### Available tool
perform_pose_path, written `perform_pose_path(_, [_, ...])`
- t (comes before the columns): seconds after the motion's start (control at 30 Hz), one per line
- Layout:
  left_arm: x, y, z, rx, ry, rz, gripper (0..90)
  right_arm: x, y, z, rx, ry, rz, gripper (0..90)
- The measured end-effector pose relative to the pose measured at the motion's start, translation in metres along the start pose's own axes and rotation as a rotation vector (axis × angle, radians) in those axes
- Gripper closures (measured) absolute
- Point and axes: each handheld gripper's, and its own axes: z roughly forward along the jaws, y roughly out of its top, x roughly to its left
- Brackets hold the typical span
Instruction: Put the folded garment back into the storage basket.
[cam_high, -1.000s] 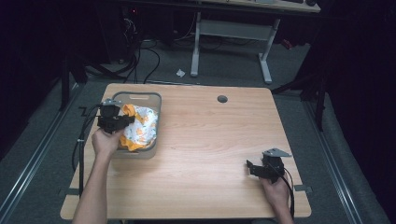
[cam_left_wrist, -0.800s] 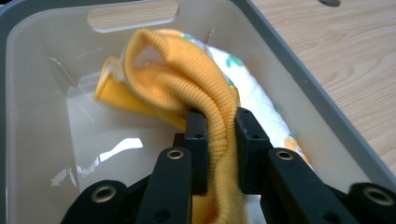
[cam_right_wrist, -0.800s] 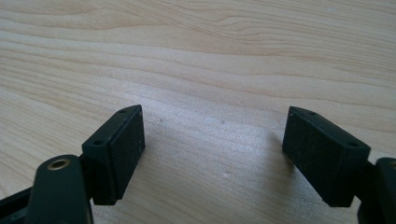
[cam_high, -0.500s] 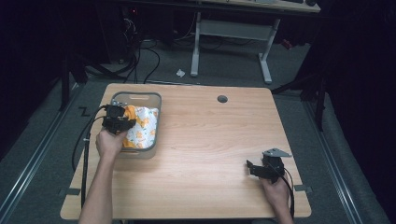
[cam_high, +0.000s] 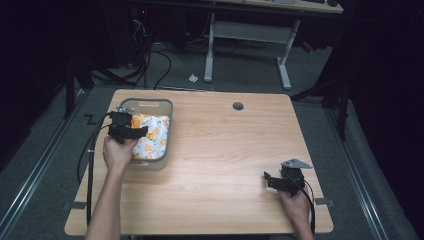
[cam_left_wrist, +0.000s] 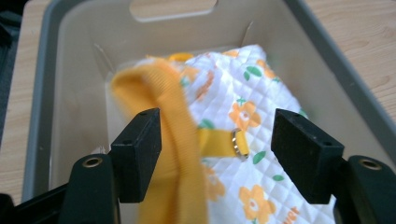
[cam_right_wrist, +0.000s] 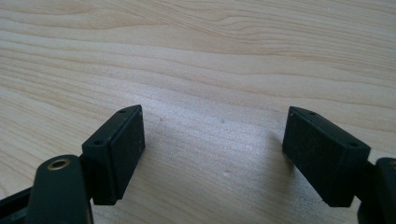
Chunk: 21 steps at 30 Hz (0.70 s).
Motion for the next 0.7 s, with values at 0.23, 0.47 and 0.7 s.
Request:
perform_pose_path(0.23, [-0.005, 0.002, -0.015, -0.047, -0.049, 0.002, 33.8, 0.000, 0.000, 0.000, 0.000, 0.000, -0.001, 21.3])
perform_pose_path(0.47, [-0.016, 0.003, -0.026, -0.101, -0.097, -0.004, 33.6, 0.000, 0.000, 0.000, 0.000, 0.000, -0.001, 21.3])
perform_pose_path(0.7, [-0.030, 0.003, -0.032, -0.121, -0.128, 0.031, 31.9, 0.000, 0.000, 0.000, 0.000, 0.000, 0.000, 21.3])
